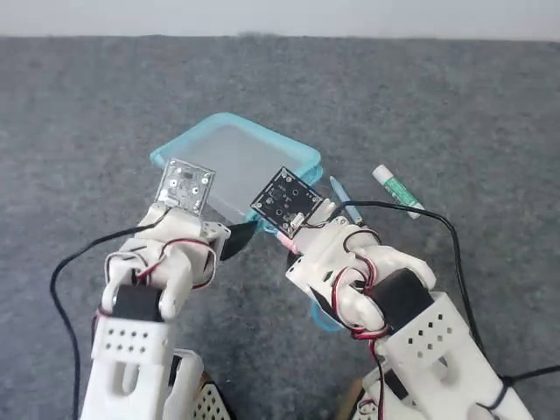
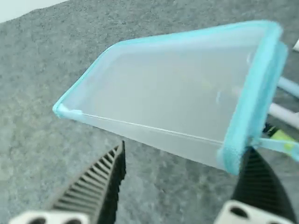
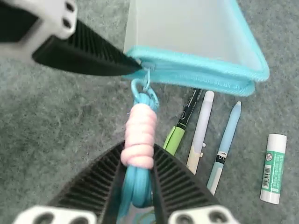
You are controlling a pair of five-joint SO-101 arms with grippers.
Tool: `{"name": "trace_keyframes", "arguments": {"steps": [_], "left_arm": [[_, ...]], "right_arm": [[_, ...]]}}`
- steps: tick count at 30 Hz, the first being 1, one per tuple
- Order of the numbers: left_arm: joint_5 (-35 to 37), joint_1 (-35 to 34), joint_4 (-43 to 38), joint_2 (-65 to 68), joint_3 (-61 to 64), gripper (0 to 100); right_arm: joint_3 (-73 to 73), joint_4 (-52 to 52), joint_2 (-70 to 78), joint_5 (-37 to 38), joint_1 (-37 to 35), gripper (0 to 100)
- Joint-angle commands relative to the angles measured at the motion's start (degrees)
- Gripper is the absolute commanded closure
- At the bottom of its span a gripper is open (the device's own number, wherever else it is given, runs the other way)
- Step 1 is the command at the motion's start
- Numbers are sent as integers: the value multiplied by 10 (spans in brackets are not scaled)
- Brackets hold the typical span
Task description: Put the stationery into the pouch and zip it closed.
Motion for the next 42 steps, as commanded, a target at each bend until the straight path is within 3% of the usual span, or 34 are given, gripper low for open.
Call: {"name": "trace_keyframes", "arguments": {"steps": [1,10,20,26,37,42], "left_arm": [[-6,-18,-35,40,-16,640],[-5,-78,-39,42,-28,640],[-4,-113,-59,46,-28,640],[-4,-69,-43,43,-23,640],[18,7,-39,46,-23,640],[18,9,-59,46,-15,640]], "right_arm": [[-40,12,-25,12,1,992],[-38,21,-28,24,70,992],[-25,38,-29,25,74,992],[-27,30,-24,24,69,992],[-29,33,-30,23,-46,992],[-36,37,-45,24,-56,992]]}}
